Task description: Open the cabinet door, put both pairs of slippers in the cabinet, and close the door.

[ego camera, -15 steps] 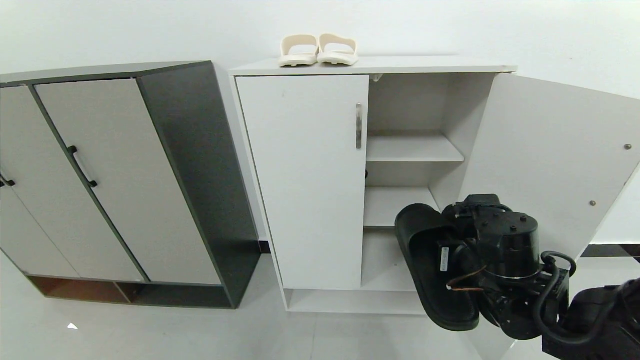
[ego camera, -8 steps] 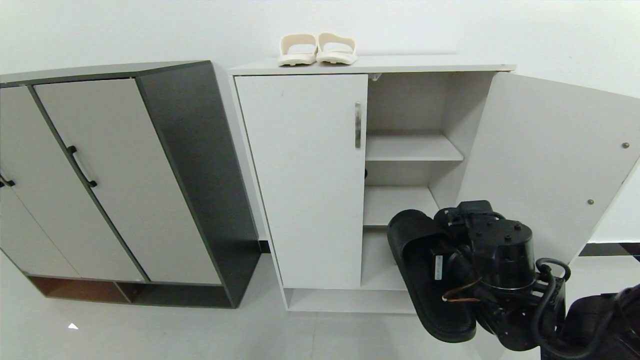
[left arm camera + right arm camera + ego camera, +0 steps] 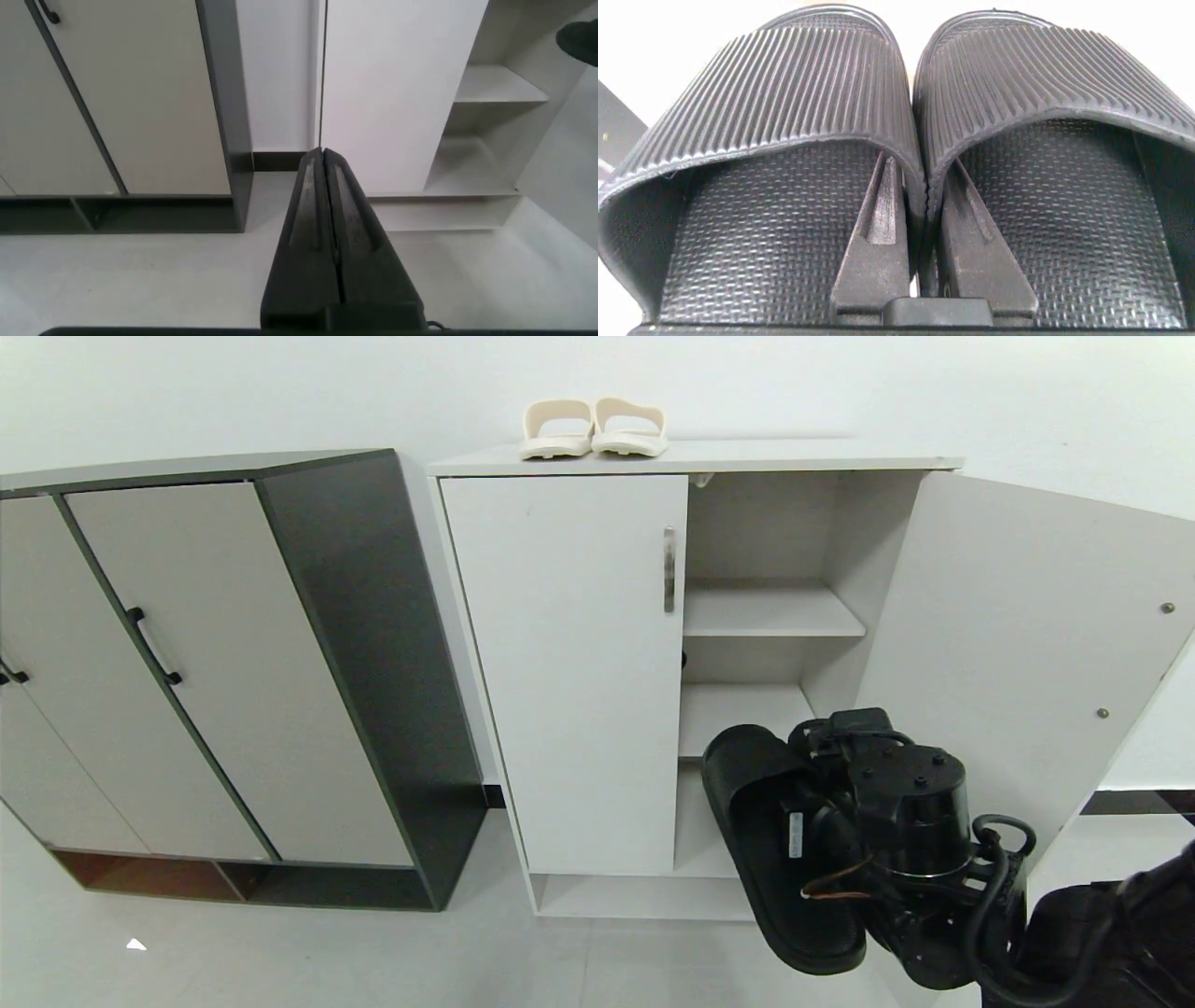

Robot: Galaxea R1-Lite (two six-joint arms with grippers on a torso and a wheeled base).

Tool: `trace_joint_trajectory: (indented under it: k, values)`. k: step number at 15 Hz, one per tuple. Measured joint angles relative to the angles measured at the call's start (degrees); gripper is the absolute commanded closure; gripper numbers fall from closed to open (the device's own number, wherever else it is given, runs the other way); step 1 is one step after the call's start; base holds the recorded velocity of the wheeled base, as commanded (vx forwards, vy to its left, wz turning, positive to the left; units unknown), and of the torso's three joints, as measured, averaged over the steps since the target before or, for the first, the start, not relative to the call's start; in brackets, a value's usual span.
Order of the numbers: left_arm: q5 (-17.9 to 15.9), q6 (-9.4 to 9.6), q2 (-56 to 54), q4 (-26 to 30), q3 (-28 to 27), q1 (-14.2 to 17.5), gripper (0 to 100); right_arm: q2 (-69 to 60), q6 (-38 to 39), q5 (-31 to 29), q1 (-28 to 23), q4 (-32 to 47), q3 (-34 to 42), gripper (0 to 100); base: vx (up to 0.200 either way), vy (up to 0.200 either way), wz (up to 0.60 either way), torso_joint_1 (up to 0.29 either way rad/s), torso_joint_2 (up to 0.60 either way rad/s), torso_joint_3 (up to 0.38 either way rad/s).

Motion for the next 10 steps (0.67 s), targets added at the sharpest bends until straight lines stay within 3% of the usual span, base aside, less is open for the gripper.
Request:
trace_joint_trajectory:
  k: [3, 10]
  values:
    - [0.0, 0.00, 0.0, 0.0, 0.0, 0.0, 100, 2.1, 0.8, -0.3, 0.0, 0.0, -3.3, 100, 0.000, 0.000, 0.00, 0.000, 0.00, 0.000]
    - [0.0, 0.05, 0.0, 0.0, 0.0, 0.0, 100, 6.1, 1.4, -0.8, 0.0, 0.0, -5.4, 100, 0.000, -0.200, 0.00, 0.004, 0.00, 0.004]
